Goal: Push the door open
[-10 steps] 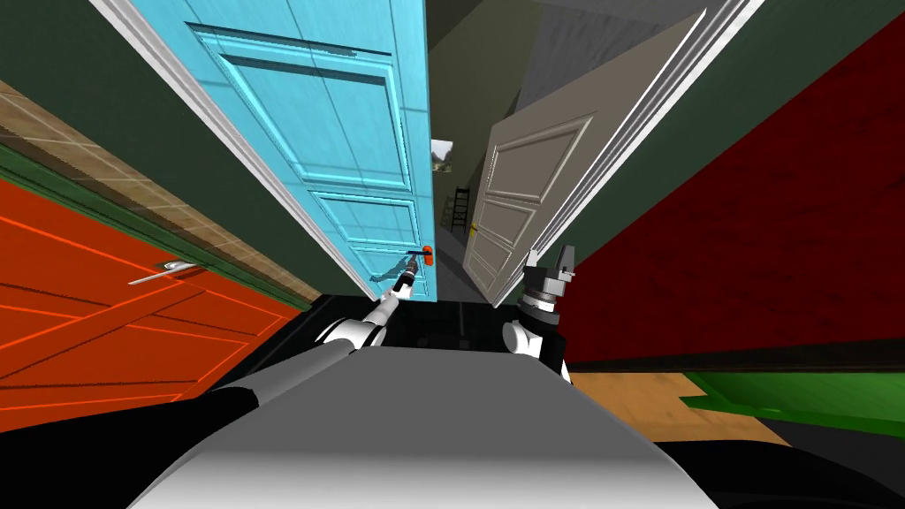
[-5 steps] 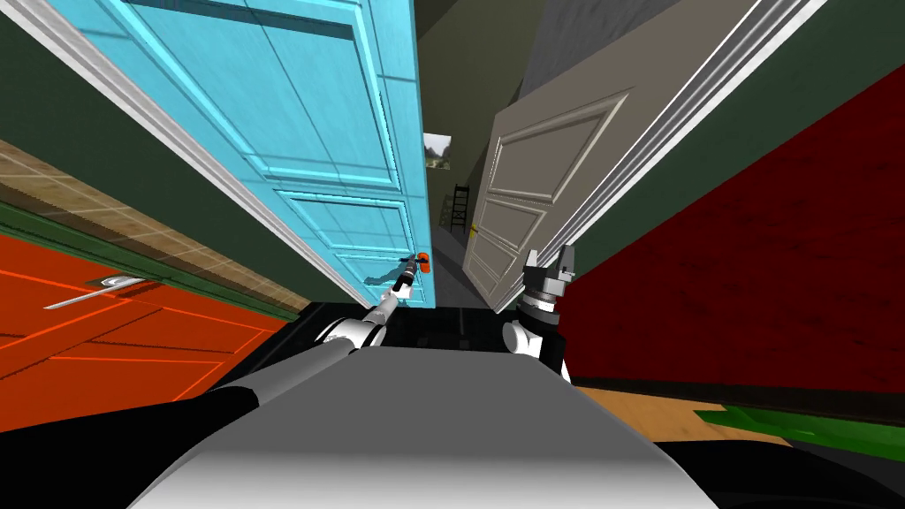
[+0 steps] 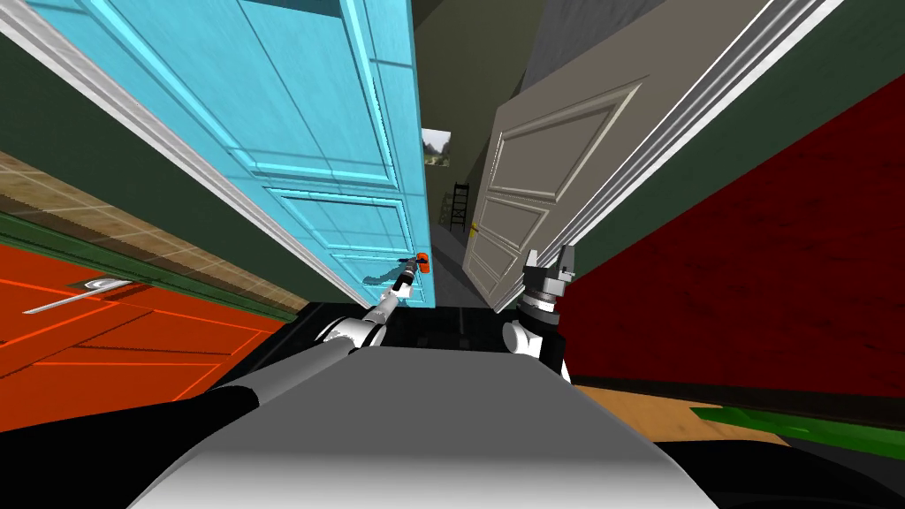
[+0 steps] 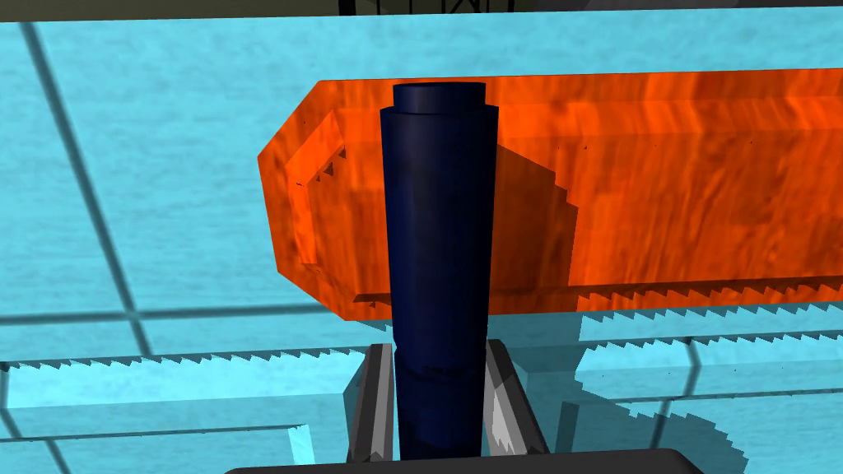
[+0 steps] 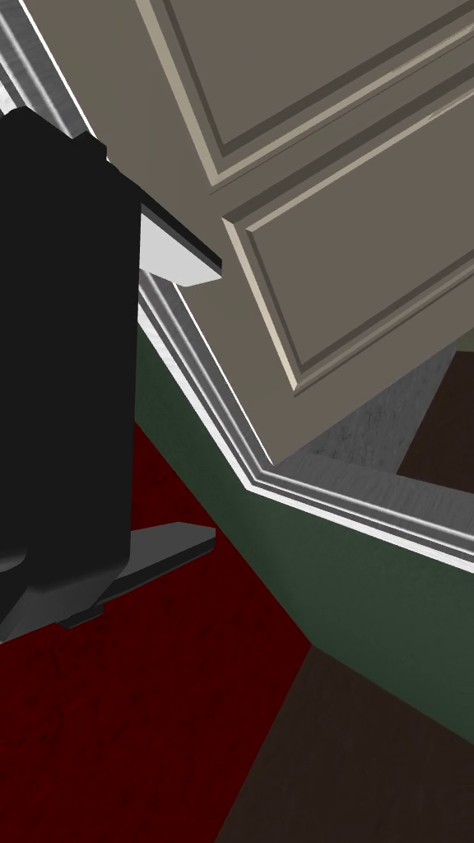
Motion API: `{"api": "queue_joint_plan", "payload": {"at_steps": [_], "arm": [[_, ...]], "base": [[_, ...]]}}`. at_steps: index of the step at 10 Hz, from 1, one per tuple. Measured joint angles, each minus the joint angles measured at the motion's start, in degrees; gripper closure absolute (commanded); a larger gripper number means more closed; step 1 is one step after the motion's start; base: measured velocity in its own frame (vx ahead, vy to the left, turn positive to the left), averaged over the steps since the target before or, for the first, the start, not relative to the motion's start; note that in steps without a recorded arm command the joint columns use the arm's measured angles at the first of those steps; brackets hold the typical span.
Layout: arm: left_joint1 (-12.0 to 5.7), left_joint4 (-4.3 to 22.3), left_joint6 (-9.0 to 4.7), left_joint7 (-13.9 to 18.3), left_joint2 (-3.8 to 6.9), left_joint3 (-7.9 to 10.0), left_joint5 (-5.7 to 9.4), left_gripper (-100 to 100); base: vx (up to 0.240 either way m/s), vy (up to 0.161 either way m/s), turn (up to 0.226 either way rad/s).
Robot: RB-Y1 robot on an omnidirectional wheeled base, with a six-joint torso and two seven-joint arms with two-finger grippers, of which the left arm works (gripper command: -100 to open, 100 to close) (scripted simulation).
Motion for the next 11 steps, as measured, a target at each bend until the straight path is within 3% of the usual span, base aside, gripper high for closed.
{"api": "queue_joint_plan", "payload": {"at_steps": [4, 9, 10, 11], "arm": [[0.42, 0.45, 0.18, -0.52, -0.36, 0.48, 0.14, 100], [-0.14, 1.08, -0.03, -2.42, -0.74, 2.94, 0.83, 100], [0.82, -0.81, 0.68, -3.13, -0.91, 3.72, 0.99, 100], [0.30, -0.08, 0.36, -3.29, -0.77, 3.95, 1.08, 100]], "base": [[0.105, -0.033, 0.041], [0.201, -0.058, 0.061], [0.123, -0.033, 0.062], [0.134, -0.029, 0.032]]}}
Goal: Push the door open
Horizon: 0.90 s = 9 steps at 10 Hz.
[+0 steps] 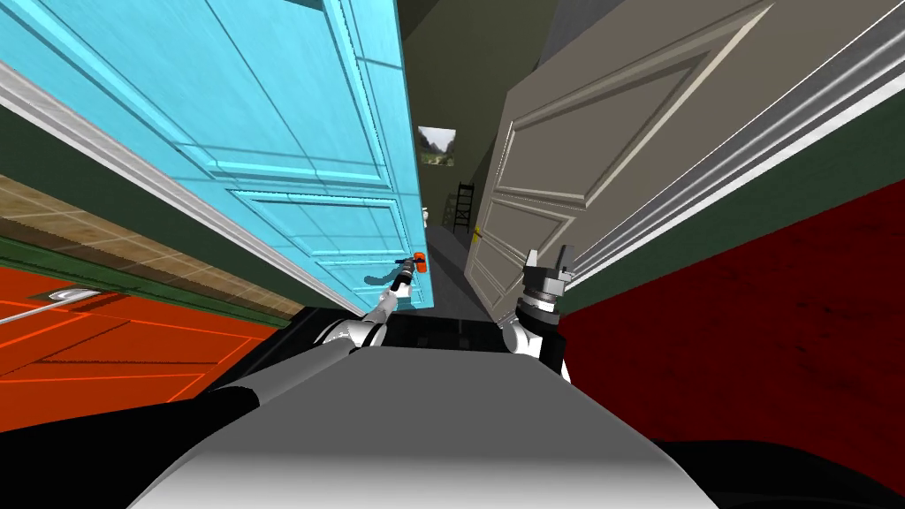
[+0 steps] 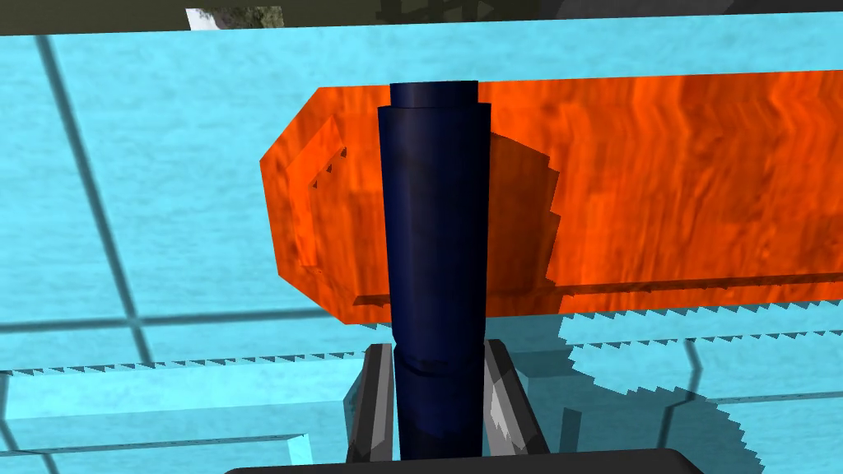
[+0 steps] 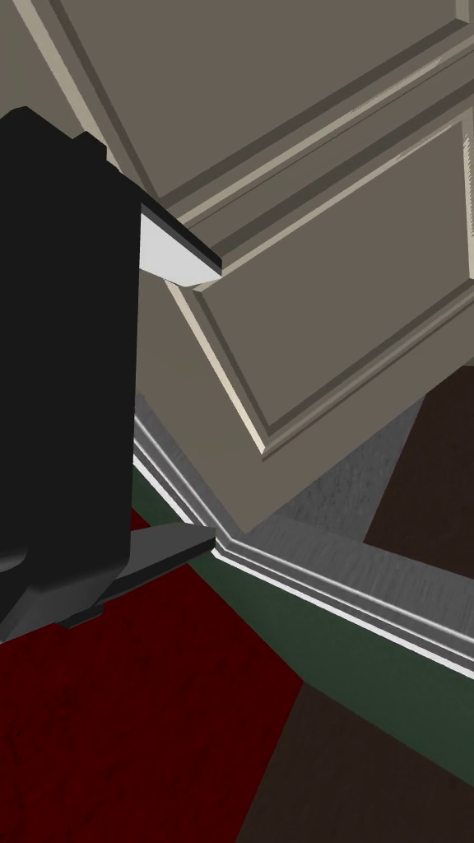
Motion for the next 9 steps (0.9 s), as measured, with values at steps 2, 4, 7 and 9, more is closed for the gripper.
{"api": "queue_joint_plan", "payload": {"at_steps": [2, 4, 7, 9], "arm": [[-0.55, 1.55, -0.71, -0.57, -0.18, 1.07, 0.34, 100], [-0.63, 2.09, -0.67, -1.53, -0.26, 2.36, 0.72, 100], [-0.98, 2.31, -0.87, -3.86, -0.83, 5.13, 1.39, 100], [-1.60, 3.62, -1.36, -4.45, -0.38, 6.28, 1.80, 100]], "base": [[0.176, -0.067, 0.102], [0.222, -0.113, 0.123], [0.188, -0.081, 0.089], [0.194, -0.082, 0.099]]}}
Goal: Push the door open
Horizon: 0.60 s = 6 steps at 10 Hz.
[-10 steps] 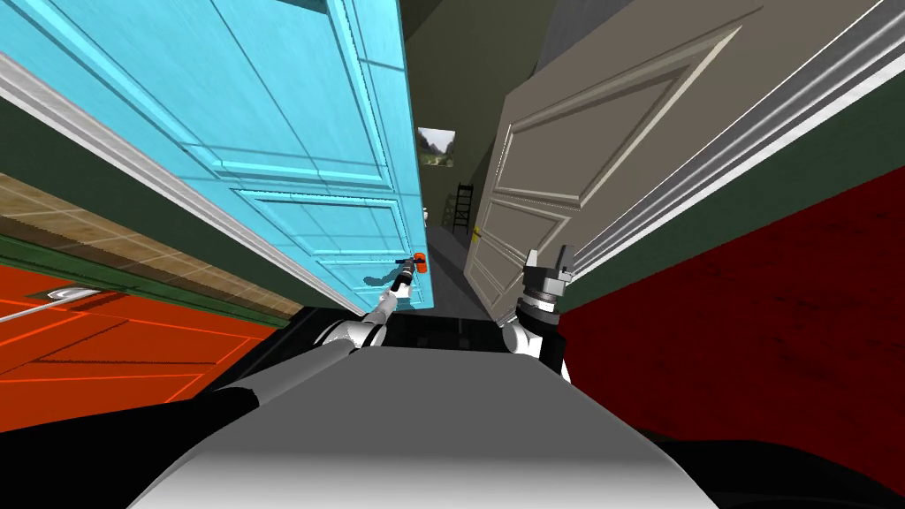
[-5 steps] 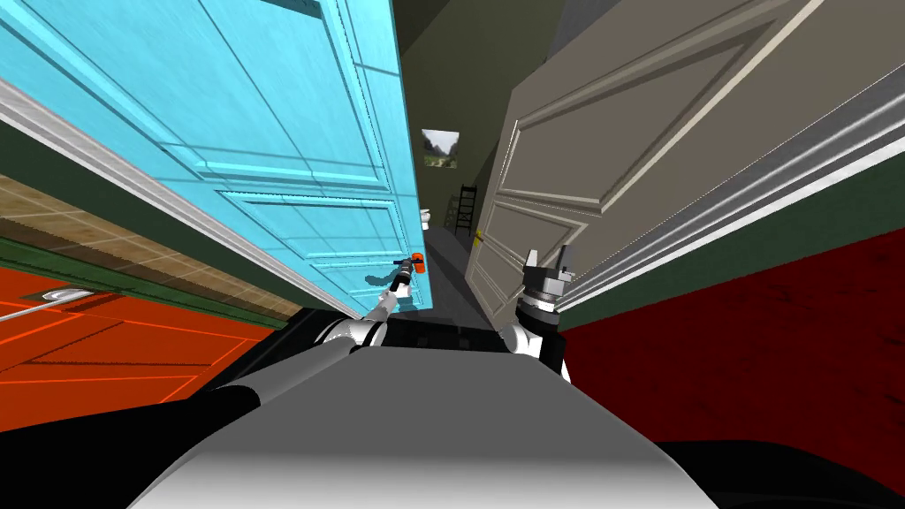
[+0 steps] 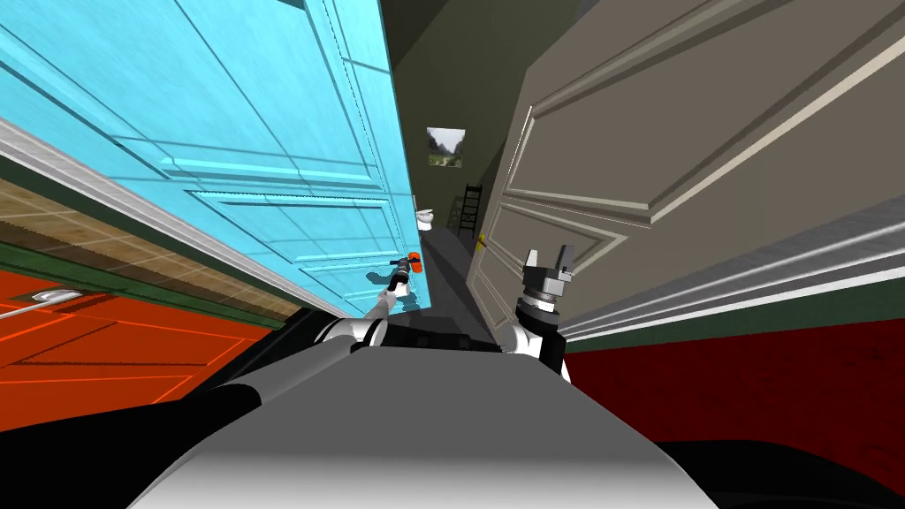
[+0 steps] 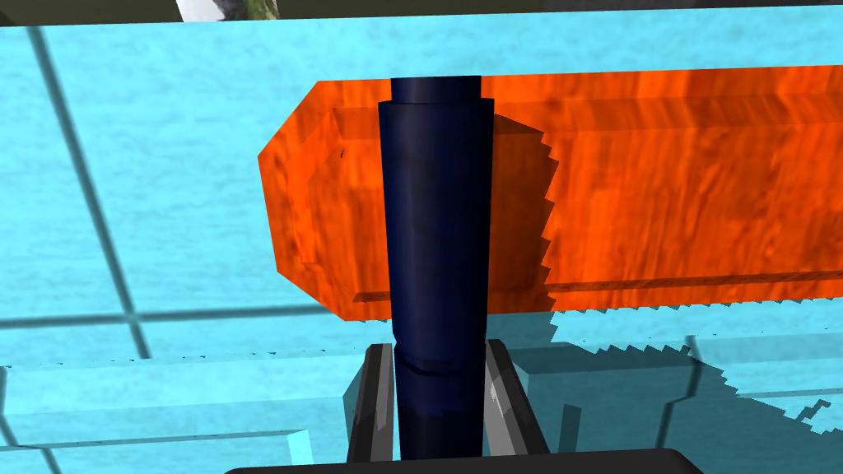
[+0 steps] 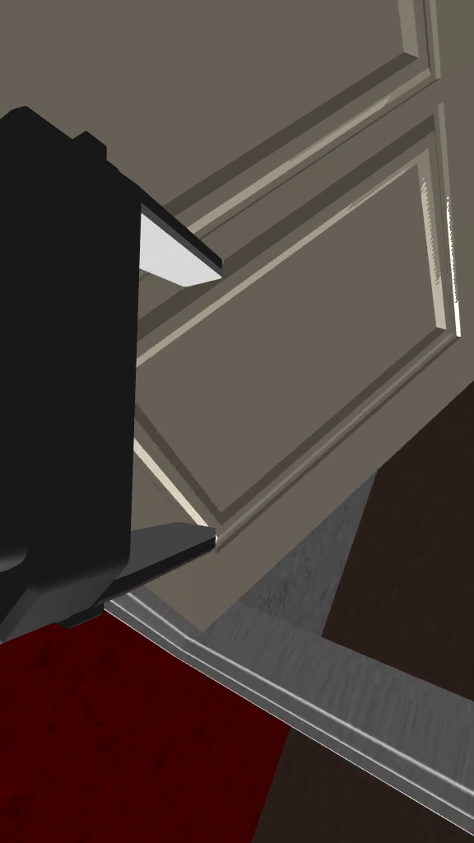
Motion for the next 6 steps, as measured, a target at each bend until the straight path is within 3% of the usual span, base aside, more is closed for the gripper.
{"api": "queue_joint_plan", "payload": {"at_steps": [2, 3, 6], "arm": [[-0.58, 1.52, -0.93, -0.63, 0.12, 1.24, 0.36, 100], [0.73, -0.87, 0.06, -1.43, -0.24, 2.05, 0.55, 100], [0.35, -0.35, 0.61, -2.87, -0.07, 4.03, 1.14, 100]], "base": [[0.176, -0.087, 0.100], [0.166, -0.079, 0.076], [0.189, -0.086, 0.091]]}}
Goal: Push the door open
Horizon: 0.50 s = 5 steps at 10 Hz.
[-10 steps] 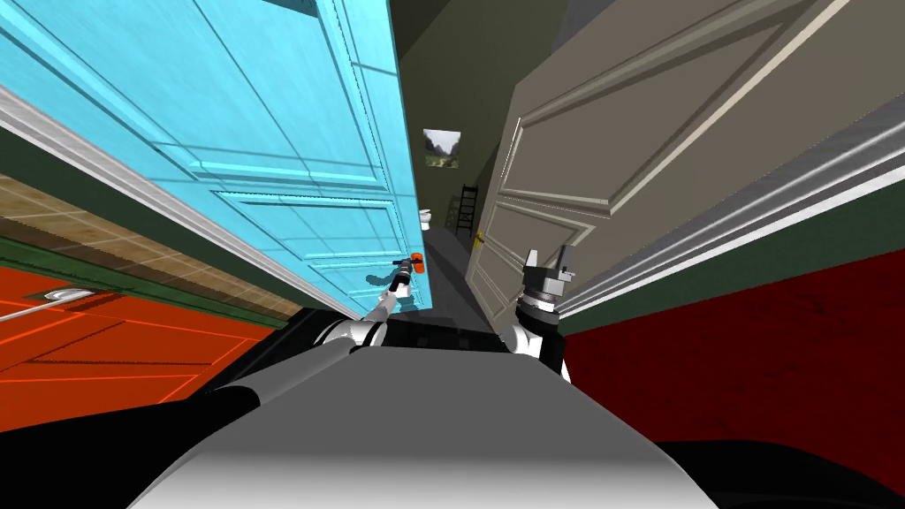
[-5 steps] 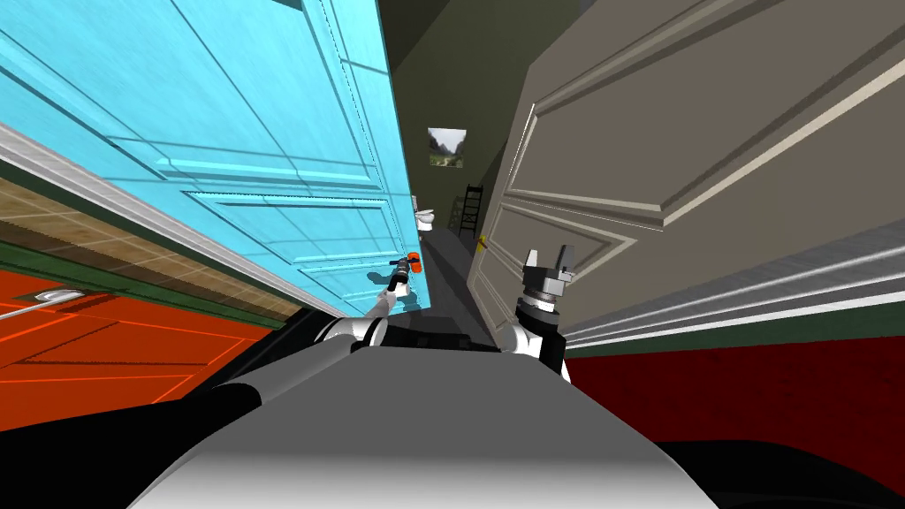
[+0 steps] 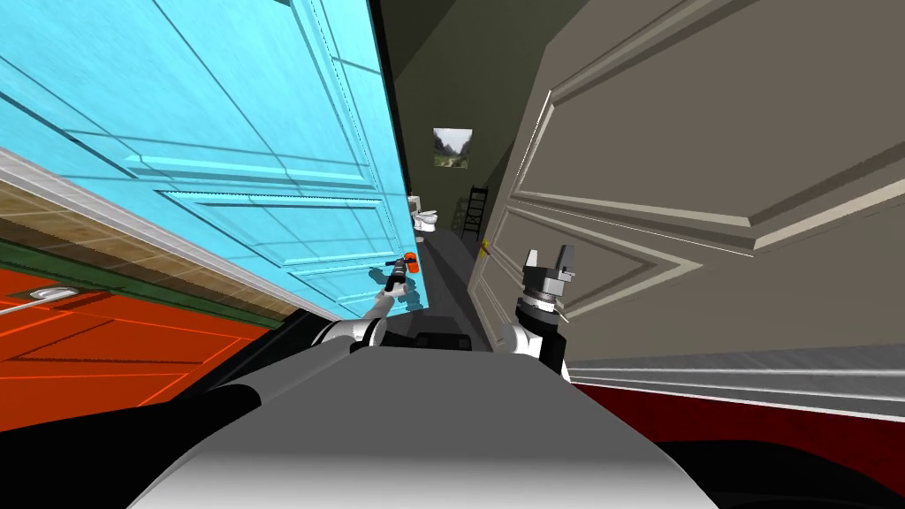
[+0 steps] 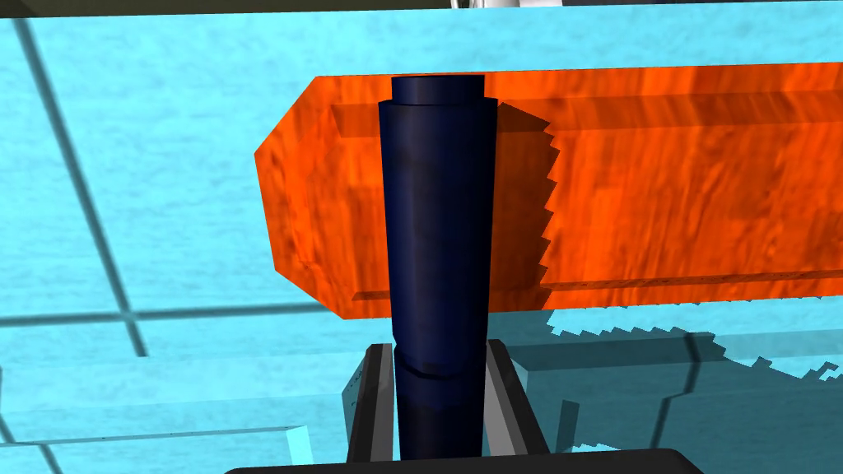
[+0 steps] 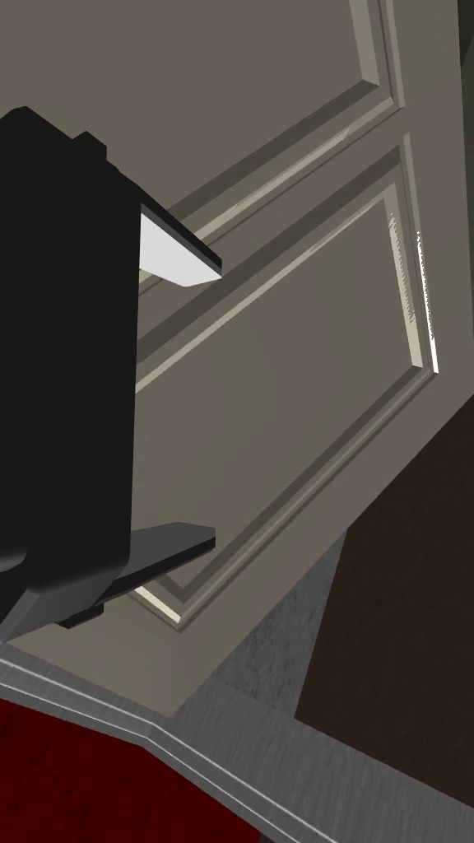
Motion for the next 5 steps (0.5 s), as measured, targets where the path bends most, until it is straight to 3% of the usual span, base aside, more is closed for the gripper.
{"api": "queue_joint_plan", "payload": {"at_steps": [3, 5], "arm": [[-0.90, 2.48, -1.69, -0.85, 0.42, 1.60, 0.43, 100], [-0.68, 1.98, -1.63, -1.20, 0.57, 2.23, 0.63, 100]], "base": [[0.181, -0.084, 0.075], [0.097, -0.006, 0.073]]}}
